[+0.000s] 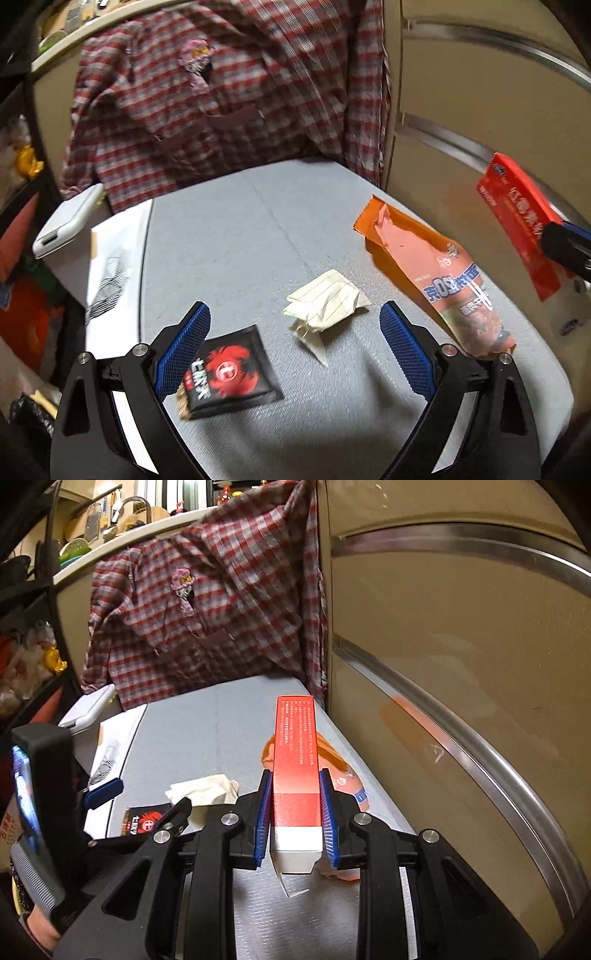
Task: Collect trash
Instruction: 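Grasp the crumpled tissue with the left tool while the right tool holds the box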
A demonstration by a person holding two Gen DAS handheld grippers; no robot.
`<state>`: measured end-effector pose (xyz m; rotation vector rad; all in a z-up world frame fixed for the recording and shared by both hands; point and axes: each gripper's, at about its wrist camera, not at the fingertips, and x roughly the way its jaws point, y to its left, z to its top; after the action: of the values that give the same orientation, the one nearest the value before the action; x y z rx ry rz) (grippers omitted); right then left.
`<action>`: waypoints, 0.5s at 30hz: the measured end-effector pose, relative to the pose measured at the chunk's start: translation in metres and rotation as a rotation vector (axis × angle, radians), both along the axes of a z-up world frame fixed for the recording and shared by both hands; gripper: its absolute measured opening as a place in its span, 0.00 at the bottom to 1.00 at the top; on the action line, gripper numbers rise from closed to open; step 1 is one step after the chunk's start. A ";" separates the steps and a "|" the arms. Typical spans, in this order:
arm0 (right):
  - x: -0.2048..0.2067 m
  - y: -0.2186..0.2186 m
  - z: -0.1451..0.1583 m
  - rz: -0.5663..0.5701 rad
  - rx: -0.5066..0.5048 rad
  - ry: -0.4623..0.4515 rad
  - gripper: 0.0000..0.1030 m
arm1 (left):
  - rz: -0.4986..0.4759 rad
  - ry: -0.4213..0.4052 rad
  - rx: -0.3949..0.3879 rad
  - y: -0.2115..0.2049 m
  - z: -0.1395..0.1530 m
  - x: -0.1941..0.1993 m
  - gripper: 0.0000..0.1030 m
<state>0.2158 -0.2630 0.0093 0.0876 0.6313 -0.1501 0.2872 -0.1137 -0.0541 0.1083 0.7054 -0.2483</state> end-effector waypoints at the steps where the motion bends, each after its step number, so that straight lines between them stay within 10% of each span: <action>1: 0.001 -0.001 -0.002 -0.001 -0.001 0.005 0.24 | -0.006 0.007 0.005 -0.002 -0.003 0.005 0.87; 8: 0.008 -0.006 -0.008 -0.012 0.008 0.035 0.24 | -0.067 0.019 0.072 -0.022 -0.017 0.026 0.87; 10: 0.009 -0.005 -0.008 -0.015 0.007 0.036 0.24 | -0.069 0.015 0.075 -0.025 -0.017 0.029 0.65; 12: 0.010 -0.005 -0.009 -0.015 0.001 0.037 0.24 | -0.103 0.055 0.047 -0.026 -0.019 0.032 0.21; 15: 0.010 -0.004 -0.009 -0.015 0.001 0.040 0.24 | -0.126 0.079 0.005 -0.024 -0.019 0.030 0.13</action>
<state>0.2259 -0.2675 0.0000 0.0905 0.6703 -0.1660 0.3167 -0.1374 -0.0732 0.1488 0.7791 -0.3727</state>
